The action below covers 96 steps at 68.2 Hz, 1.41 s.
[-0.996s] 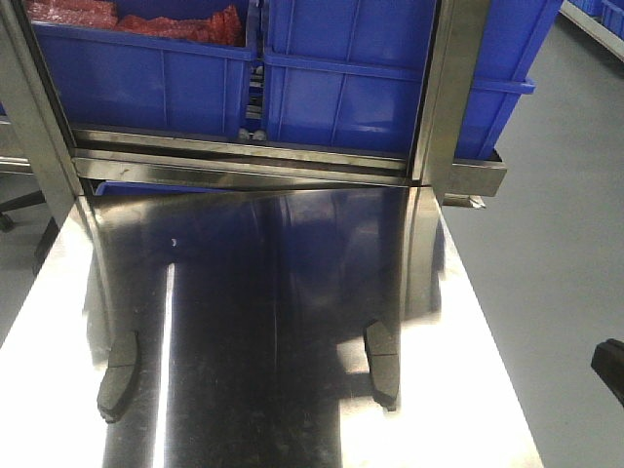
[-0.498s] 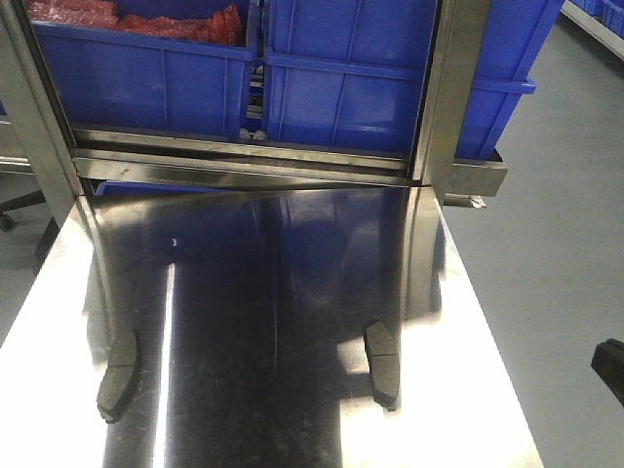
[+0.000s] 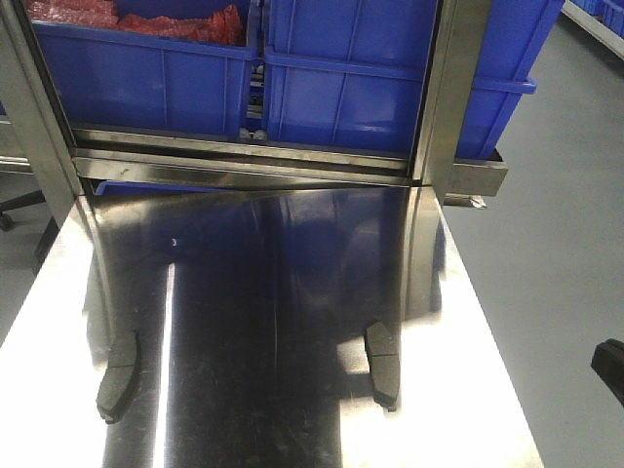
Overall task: Move and align brake pads A on conveyor
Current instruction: 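Lower the open left gripper toward the brake pad nearest it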
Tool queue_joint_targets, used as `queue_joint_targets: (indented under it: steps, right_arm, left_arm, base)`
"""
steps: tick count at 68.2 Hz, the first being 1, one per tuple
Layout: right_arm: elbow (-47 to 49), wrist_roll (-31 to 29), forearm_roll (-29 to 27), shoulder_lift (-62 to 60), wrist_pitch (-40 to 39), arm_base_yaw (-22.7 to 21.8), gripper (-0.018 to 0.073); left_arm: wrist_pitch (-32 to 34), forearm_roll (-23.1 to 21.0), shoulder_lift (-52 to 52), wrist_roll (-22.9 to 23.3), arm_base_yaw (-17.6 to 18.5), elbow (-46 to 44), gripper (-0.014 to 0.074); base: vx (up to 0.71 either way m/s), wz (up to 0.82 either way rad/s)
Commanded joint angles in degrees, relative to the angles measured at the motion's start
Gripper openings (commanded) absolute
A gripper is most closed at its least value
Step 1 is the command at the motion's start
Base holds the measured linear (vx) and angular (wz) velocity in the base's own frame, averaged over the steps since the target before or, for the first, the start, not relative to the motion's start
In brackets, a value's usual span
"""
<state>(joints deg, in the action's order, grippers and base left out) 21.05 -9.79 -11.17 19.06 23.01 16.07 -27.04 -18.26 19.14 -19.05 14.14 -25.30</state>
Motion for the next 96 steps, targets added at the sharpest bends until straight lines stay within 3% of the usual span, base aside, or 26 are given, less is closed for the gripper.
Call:
queue_joint_targets:
  steps: [1,59,70,86,88,96]
  right_arm:
    - [1.4,-0.1,0.0,0.7,-4.3,-0.1,-0.0006]
    - [1.4,-0.1,0.0,0.7,-4.3,-0.1,-0.0006]
    - [1.4,-0.1,0.0,0.7,-4.3,-0.1,-0.0006]
    - [1.4,-0.1,0.0,0.7,-4.3,-0.1,-0.0006]
    - [1.4,-0.1,0.0,0.7,-4.3,-0.1,-0.0006]
    - [1.4,-0.1,0.0,0.7,-4.3,-0.1,-0.0006]
  left_arm:
    - [3.8,-0.7,0.6,0.6,0.3,-1.5,-0.0007]
    - [4.7,-0.7,0.6,0.6,0.3,-1.5,0.0017]
    - [4.9,-0.7,0.6,0.6,0.3,-1.5,0.0187]
    - [5.1,-1.1,0.6,0.7,0.3,-1.5,0.0697]
    - [5.1,-1.1,0.6,0.7,0.3,-1.5,0.0734]
    - [5.3,-1.1,0.6,0.7,0.3,-1.5,0.0723]
  base:
    - [0.0,0.0]
    - [0.0,0.0]
    - [0.0,0.0]
    - [0.0,0.0]
    - [0.0,0.0]
    - [0.0,0.0]
